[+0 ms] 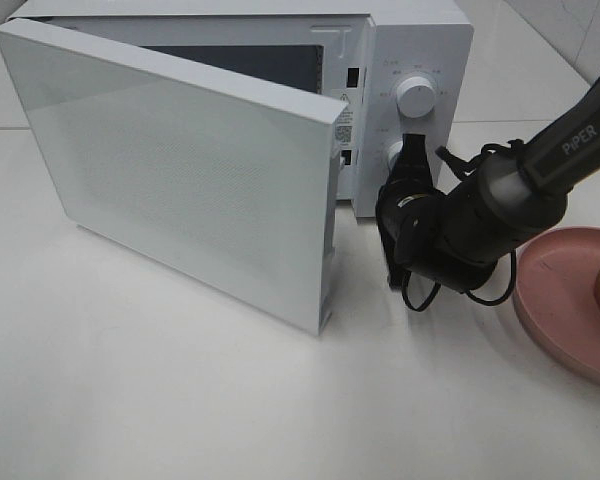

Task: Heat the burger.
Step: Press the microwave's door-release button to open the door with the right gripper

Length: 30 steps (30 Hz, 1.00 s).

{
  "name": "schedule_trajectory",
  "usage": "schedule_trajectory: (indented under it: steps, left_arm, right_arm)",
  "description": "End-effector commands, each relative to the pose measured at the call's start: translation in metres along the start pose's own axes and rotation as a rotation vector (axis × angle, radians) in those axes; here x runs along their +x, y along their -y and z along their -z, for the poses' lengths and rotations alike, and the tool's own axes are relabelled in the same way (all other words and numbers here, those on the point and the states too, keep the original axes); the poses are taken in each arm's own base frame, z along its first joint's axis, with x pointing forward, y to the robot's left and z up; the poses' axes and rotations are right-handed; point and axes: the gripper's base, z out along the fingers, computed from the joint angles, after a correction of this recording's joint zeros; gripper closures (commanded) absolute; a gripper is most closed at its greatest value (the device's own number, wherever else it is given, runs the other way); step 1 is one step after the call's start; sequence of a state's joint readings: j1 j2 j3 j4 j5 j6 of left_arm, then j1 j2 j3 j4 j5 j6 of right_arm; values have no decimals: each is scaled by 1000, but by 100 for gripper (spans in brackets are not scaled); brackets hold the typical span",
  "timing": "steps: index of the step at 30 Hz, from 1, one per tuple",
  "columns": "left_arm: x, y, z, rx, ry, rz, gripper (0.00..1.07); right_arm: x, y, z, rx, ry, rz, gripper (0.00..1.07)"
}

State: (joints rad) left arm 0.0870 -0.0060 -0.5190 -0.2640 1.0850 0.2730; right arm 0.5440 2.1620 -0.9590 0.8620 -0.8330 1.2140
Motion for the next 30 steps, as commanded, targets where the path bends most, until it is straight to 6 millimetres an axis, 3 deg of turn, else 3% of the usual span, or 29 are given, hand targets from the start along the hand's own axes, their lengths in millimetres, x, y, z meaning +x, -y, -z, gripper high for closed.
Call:
schedule_trajectory:
  steps: [1, 6, 30]
  left_arm:
    - [0, 0, 0, 0, 7, -3, 7]
    - [0, 0, 0, 0, 7, -3, 7]
    - [0, 0, 0, 0, 7, -3, 7]
  right_arm:
    - [-4, -48, -9, -274, 26, 6, 107]
    - [-3, -48, -8, -268, 20, 9, 107]
    - [-16, -24, 36, 1, -87, 63, 107]
